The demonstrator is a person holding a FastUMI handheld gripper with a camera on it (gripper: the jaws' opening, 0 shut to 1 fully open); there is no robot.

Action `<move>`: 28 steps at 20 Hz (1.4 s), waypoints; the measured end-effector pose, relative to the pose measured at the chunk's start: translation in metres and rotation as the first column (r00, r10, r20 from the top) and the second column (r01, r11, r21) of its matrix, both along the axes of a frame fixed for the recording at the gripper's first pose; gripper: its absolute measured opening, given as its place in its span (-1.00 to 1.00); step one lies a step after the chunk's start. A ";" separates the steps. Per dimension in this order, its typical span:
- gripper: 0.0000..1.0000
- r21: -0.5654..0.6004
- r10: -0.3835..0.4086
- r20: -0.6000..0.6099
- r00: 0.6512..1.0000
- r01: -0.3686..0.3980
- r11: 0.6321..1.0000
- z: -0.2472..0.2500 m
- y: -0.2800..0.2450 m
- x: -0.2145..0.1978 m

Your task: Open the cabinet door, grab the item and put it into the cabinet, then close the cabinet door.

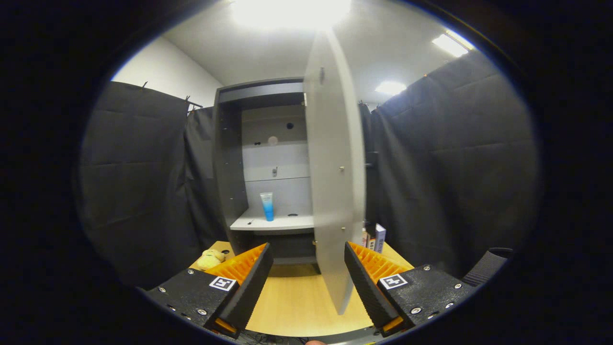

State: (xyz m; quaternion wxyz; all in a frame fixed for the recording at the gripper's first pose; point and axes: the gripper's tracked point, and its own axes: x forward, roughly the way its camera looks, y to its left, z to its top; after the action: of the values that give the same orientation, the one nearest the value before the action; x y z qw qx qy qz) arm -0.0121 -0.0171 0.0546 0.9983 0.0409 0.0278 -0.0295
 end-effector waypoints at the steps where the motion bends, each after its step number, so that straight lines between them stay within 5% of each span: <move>1: 0.86 0.003 -0.017 0.001 1.000 0.017 1.000 0.000 -0.019 -0.003; 5: 0.86 -0.005 -0.048 0.000 0.999 0.048 0.999 -0.010 -0.088 -0.018; 11: 0.85 -0.023 0.011 0.030 0.999 -0.011 1.000 -0.007 -0.129 0.017; 17: 0.86 0.005 0.127 0.005 0.992 -0.127 0.992 -0.022 -0.120 0.050; 28: 0.84 0.023 0.099 0.015 0.995 -0.099 0.995 -0.025 -0.084 0.042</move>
State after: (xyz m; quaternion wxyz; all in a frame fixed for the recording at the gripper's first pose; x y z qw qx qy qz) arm 0.0295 -0.1015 0.0296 0.9982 0.0515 0.0230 0.0205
